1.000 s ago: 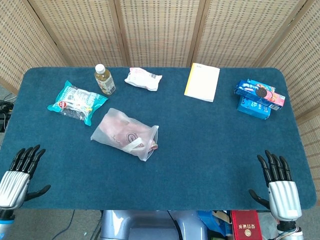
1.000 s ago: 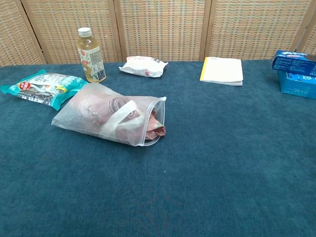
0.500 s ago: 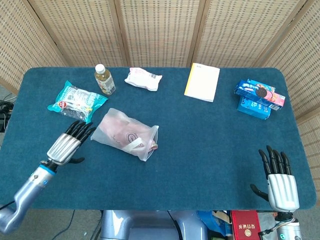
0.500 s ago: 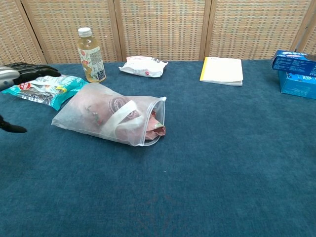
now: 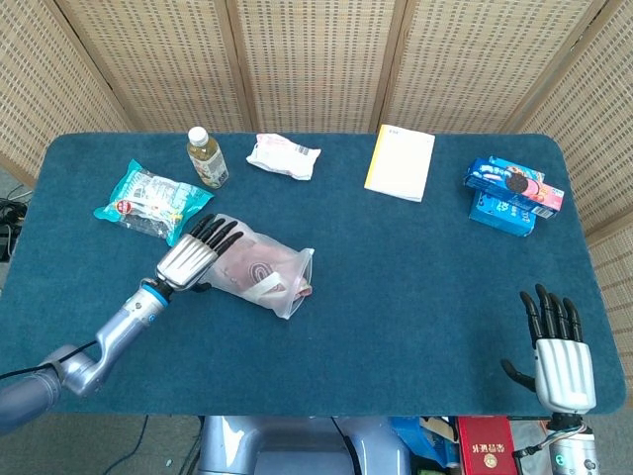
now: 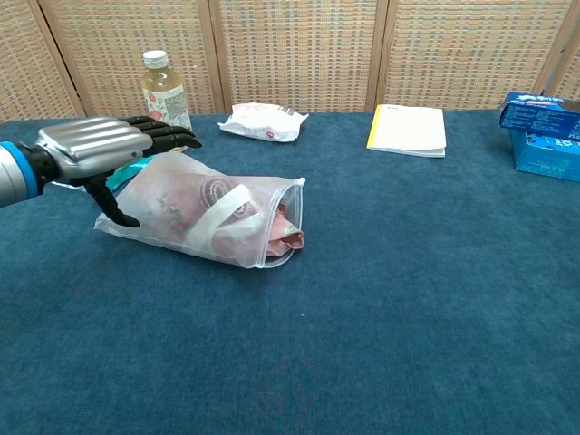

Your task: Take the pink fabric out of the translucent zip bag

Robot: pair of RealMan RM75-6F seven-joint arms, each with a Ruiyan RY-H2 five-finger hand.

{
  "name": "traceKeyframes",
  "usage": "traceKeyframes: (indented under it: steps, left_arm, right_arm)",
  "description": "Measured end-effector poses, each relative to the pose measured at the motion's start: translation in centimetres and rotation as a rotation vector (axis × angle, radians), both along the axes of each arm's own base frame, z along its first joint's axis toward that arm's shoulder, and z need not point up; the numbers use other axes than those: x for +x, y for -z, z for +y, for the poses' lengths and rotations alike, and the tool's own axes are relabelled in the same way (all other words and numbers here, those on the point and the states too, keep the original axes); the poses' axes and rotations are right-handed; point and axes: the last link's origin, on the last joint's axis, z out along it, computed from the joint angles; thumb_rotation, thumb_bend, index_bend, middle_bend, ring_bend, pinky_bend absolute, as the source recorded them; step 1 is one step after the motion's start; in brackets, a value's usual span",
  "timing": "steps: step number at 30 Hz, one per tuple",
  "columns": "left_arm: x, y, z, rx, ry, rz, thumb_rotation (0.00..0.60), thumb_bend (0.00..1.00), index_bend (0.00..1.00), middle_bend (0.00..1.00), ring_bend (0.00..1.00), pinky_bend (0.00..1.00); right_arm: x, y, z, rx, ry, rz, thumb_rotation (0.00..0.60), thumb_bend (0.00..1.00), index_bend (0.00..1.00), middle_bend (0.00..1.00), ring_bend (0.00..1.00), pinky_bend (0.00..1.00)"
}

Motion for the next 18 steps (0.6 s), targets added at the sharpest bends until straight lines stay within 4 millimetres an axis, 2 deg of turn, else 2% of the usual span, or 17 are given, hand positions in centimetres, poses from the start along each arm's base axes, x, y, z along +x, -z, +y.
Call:
traceKeyframes:
  steps: [8,9,11,12,13,15,16,18]
  left_arm:
    - [1.3,2.8,0.2,-0.054,-0.017,0.041,0.600,0.12,0.00,0.00,0.00,0.00]
    - [1.4,3.1,0.2,-0.063,-0.024,0.044,0.600,0.12,0.00,0.00,0.00,0.02]
    - [1.4,3.6,0.1,-0.074,-0.033,0.047,0.600,0.12,0.03,0.04,0.08,0.13]
    - [1.4,3.8,0.1,-0.078,-0.039,0.046,0.600,0.12,0.09,0.12,0.16,0.22]
    - [1.4,3.9,0.0,-0.080,-0.044,0.043,0.600,0.12,0.20,0.24,0.26,0.31]
    - [1.5,4.1,0.0,-0.082,-0.055,0.031,0.600,0.16,0.39,0.40,0.38,0.41]
    - [1.5,4.1,-0.1,-0.083,-0.059,0.024,0.600,0.21,0.47,0.46,0.43,0.45]
    - [1.5,4.1,-0.1,-0.081,-0.065,0.005,0.600,0.26,0.54,0.52,0.48,0.49]
  right_arm:
    - [-0.3,-0.2,-0.1,-0.008,0.015,-0.007,0.600,0.00,0.00,0.00,0.00,0.00]
    - [-0.4,-0.3,-0.1,-0.008,0.017,-0.007,0.600,0.00,0.00,0.00,0.00,0.00]
    - [-0.5,-0.3,-0.1,-0.008,0.022,-0.009,0.600,0.00,0.00,0.00,0.00,0.00]
    - [-0.6,-0.3,-0.1,-0.008,0.024,-0.010,0.600,0.00,0.00,0.00,0.00,0.00]
    - [-0.6,-0.3,-0.1,-0.008,0.025,-0.011,0.600,0.00,0.00,0.00,0.00,0.00]
    - [-0.6,-0.3,-0.1,-0.008,0.027,-0.012,0.600,0.00,0.00,0.00,0.00,0.00]
    - [-0.7,-0.3,-0.1,-0.007,0.027,-0.012,0.600,0.00,0.00,0.00,0.00,0.00]
    - [-0.6,-0.3,-0.1,-0.006,0.026,-0.013,0.600,0.00,0.00,0.00,0.00,0.00]
